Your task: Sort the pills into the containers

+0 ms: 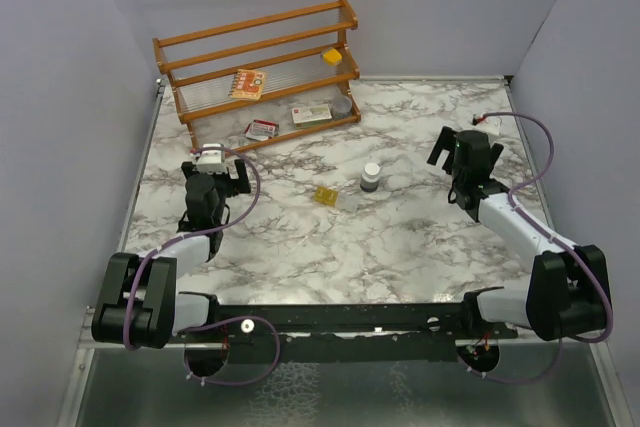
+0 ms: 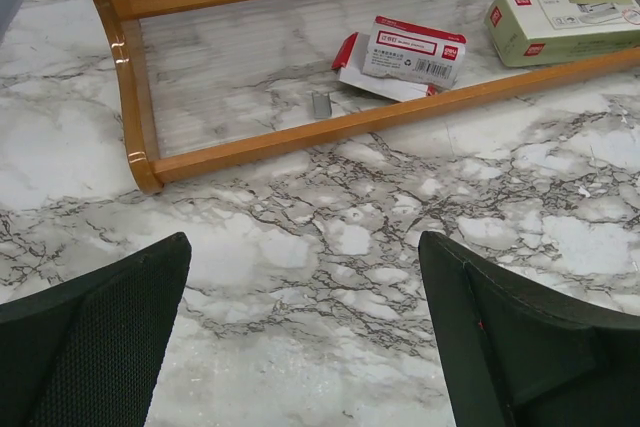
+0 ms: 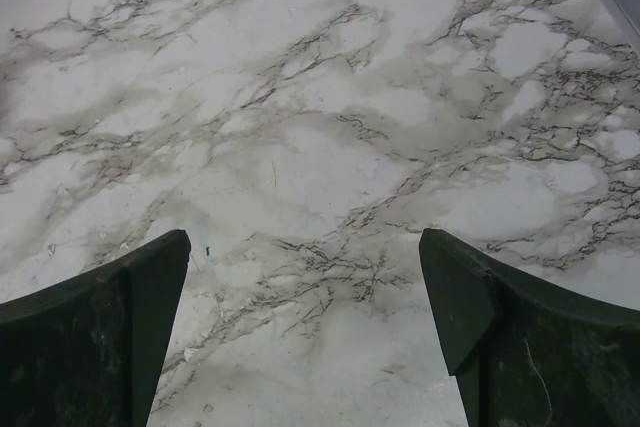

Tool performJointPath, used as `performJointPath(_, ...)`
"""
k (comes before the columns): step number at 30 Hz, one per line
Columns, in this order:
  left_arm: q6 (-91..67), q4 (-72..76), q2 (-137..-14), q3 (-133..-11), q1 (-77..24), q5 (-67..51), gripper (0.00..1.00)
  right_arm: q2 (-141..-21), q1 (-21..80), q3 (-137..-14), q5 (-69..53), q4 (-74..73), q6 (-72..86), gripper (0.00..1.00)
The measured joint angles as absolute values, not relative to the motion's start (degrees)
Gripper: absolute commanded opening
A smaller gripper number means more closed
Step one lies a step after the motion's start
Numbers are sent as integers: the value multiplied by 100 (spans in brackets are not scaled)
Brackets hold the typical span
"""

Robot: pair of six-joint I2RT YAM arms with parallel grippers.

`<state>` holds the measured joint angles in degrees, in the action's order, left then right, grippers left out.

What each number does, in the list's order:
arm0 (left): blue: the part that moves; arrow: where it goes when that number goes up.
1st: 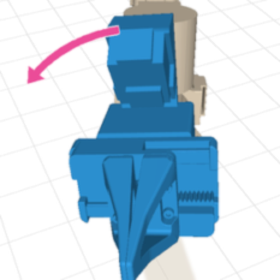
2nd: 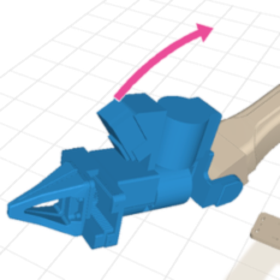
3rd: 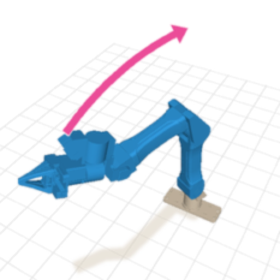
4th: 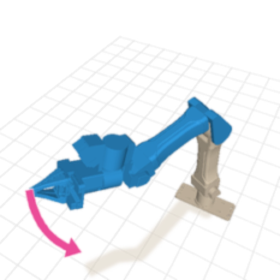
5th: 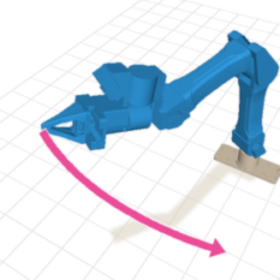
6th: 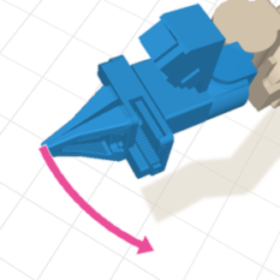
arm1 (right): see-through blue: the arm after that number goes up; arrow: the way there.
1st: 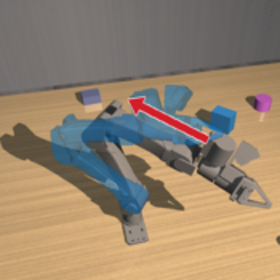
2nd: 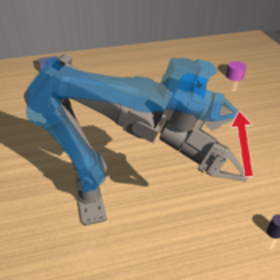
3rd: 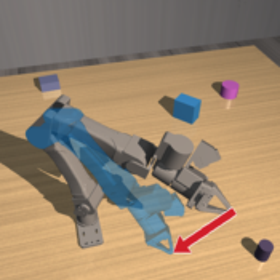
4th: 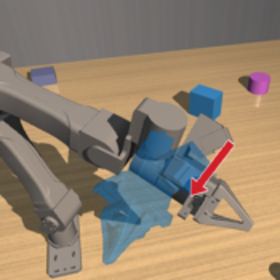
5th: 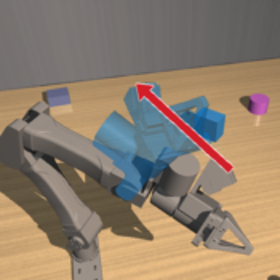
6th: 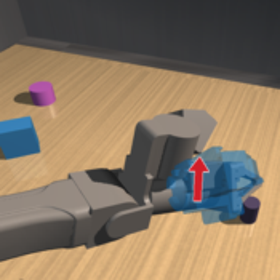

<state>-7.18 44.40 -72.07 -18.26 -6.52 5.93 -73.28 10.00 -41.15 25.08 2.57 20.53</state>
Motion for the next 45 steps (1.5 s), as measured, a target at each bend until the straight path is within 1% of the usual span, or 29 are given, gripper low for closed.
performJointPath(10,-722,4394,-7330,-1920,-652,510,99,-7360,1000,-4115,2401,213,2080,100)
performJointPath(19,-786,4254,-7395,-2034,-652,314,99,-7439,1000,-4119,2158,-217,2228,100)
performJointPath(25,-823,4099,-7577,-2244,-650,56,99,-7275,1000,-4099,1490,-346,2270,100)
performJointPath(32,-864,3966,-7612,-2303,-652,-32,99,-6893,1002,-3752,285,-351,2174,100)
performJointPath(34,-864,3887,-7612,-2305,-652,-32,99,-6700,1009,-3660,-5,-375,2115,96)
performJointPath(37,-858,3804,-7618,-2307,-652,-38,99,-6219,1044,-3468,-390,-436,2027,85)
performJointPath(40,-843,3798,-7620,-2316,-652,-60,99,-5605,1057,-3201,-897,-454,1905,76)
performJointPath(42,-832,3798,-7620,-2333,-650,-71,99,-5304,1085,-3055,-1337,-423,1846,73)
performJointPath(45,-816,3795,-7620,-2370,-652,-104,99,-5212,1177,-2904,-1918,-336,1778,72)
